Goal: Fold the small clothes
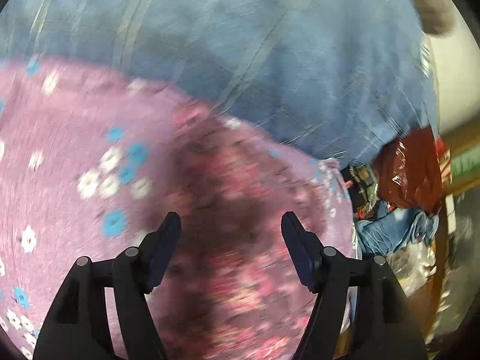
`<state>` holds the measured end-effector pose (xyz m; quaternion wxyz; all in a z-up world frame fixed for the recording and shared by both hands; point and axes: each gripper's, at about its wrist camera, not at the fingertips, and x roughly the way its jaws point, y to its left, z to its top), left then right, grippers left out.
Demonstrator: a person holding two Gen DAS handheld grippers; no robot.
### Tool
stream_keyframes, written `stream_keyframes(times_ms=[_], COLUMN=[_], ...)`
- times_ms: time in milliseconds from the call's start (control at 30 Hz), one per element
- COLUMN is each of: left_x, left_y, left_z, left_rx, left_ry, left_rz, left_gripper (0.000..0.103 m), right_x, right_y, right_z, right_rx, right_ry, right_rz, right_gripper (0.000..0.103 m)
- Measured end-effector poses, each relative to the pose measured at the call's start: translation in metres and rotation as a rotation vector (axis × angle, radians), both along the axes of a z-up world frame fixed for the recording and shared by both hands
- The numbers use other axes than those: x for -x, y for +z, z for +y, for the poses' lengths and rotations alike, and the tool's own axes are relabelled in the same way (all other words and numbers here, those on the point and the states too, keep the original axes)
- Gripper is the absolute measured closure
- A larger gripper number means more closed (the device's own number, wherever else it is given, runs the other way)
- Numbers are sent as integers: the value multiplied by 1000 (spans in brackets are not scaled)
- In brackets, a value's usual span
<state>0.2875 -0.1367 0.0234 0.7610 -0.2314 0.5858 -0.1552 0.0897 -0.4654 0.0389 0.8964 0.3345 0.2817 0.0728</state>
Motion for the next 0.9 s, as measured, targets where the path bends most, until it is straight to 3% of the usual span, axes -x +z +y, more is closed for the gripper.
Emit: stream_keyframes(times_ms=[100, 200, 233, 267, 300, 333, 400, 433, 500, 533, 633, 700, 833, 900], left_x=[9, 13, 13, 15, 17, 17, 13, 13, 18, 23, 36, 43, 59, 60], left_y=[-29, -39, -38, -32, -27, -26, -27, -31, -30, -24, -15, -12, -5, -6], left_z=[6, -1, -4, -4, -7, -11, -22, -30, -35, -37, -38, -34, -25, -26], left_rx=[49, 55, 56, 46, 24, -11, -136, -182, -195, -210, -245, -226, -235, -230], left_ry=[-13, -56, -73, -86, -96, -103, -124, -137, -132, -133, -146, -150, -145, -149], left_rz=[80, 96, 91, 68, 37, 9, -42, -46, -63, -87, -121, -122, -140, -135], left_gripper=[34, 36, 36, 36, 39, 46, 53, 54, 54, 54, 55, 55, 55, 55], right_x=[-77, -130, -146, -153, -158, -156, -149, -154, -165, -162, -144, -127, -92, -86], right_y=[-13, -34, -42, -46, -41, -34, -17, -24, -56, -62, -48, -42, -34, -40], right_z=[16, 37, 43, 48, 53, 55, 51, 47, 44, 42, 34, 29, 31, 47], right_rx=[-19, 39, 72, 77, 102, 124, 153, 157, 192, 182, 121, 101, 88, 124], right_ry=[145, 180, 178, 209, 236, 236, 191, 168, 162, 163, 131, 144, 195, 219], right_rz=[134, 275, 328, 346, 322, 280, 186, 226, 397, 419, 351, 336, 328, 359], right_gripper=[49, 49, 55, 70, 95, 96, 96, 96, 96, 95, 87, 85, 57, 57])
